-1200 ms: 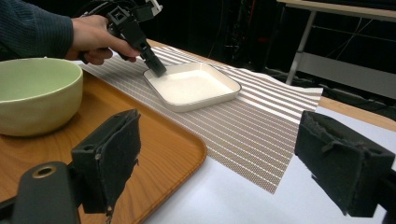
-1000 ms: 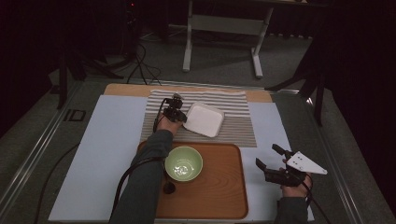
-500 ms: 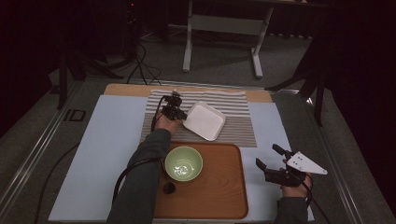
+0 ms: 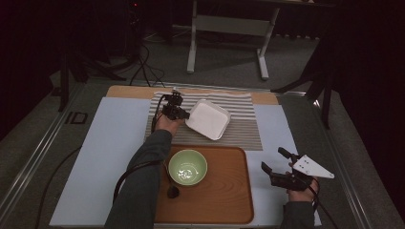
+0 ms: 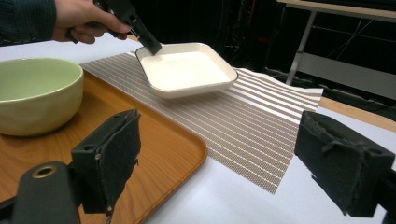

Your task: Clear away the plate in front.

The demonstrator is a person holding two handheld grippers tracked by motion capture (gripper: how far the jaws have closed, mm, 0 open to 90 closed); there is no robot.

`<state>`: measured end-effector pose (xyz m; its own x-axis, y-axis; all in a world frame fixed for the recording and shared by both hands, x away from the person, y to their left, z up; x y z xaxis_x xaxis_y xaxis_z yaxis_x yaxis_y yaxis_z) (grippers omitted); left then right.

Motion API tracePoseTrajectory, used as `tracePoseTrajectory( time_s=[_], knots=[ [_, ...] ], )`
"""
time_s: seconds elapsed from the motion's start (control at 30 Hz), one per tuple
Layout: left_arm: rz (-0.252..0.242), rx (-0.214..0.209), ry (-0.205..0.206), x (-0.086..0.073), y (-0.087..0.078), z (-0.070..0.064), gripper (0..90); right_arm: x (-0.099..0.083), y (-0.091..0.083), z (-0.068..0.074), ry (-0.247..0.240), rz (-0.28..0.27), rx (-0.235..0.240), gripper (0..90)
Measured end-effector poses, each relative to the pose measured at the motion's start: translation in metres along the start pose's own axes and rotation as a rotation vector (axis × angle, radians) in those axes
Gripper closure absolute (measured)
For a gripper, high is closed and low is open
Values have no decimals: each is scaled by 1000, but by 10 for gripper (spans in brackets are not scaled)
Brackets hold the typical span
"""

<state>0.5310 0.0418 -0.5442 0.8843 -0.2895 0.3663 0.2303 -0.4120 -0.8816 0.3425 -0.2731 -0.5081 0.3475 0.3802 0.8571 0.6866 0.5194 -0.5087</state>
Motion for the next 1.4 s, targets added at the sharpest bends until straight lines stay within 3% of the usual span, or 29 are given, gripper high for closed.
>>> tracePoseTrajectory(
  time_s=[0.13, 0.57, 1.4],
  knots=[
    [-24, -15, -5, 0, -9, -1, 895, 0, 0, 0, 2, -1, -1, 139],
    [-51, -9, 4, -2, -32, -3, 894, 0, 1, 0, -2, 1, 2, 139],
    [-46, -14, 87, -9, -65, -8, 894, 1, 1, 0, 0, 0, 2, 139]
  ],
)
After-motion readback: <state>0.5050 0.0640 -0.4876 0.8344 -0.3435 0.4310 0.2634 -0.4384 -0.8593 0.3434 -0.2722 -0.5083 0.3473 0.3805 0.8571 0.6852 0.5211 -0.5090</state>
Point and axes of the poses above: each handheld gripper's, and its own axes: y roughly forward along the jaws, x roughly out of its top, z roughly to its left, the point moved 9 cm from there along y, roughly forward along the jaws, and after that the axes turned 15 degrees about z, right-handed, at the moved point
